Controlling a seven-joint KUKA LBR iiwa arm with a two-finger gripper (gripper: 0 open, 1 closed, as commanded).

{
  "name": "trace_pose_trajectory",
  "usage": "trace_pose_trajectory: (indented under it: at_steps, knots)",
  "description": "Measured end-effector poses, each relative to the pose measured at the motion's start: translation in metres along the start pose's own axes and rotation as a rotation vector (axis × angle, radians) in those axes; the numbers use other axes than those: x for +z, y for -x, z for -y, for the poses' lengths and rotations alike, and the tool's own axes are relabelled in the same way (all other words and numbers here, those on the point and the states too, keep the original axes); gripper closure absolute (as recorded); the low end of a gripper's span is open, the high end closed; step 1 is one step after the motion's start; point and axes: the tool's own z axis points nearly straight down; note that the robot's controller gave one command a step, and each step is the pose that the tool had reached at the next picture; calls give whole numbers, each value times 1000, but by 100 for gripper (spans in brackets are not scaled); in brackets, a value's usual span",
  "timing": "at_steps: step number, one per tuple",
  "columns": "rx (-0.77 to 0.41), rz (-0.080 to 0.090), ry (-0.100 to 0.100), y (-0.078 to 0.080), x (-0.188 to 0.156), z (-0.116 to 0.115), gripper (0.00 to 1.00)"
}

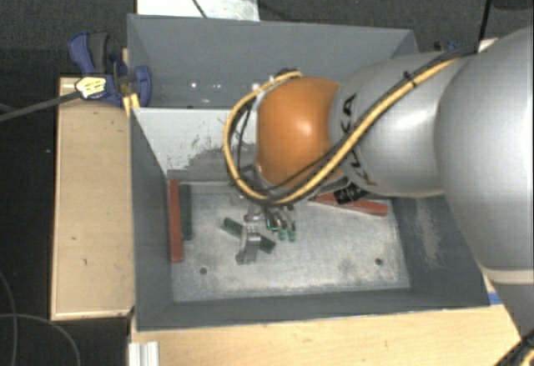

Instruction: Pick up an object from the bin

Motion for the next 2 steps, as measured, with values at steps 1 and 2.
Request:
trace_pose_trajectory:
  at_steps: [1,2]
  knots:
    - [-198,-3,-1,25,66,42,100]
    - [-197,-3,-1,25,66,42,100]
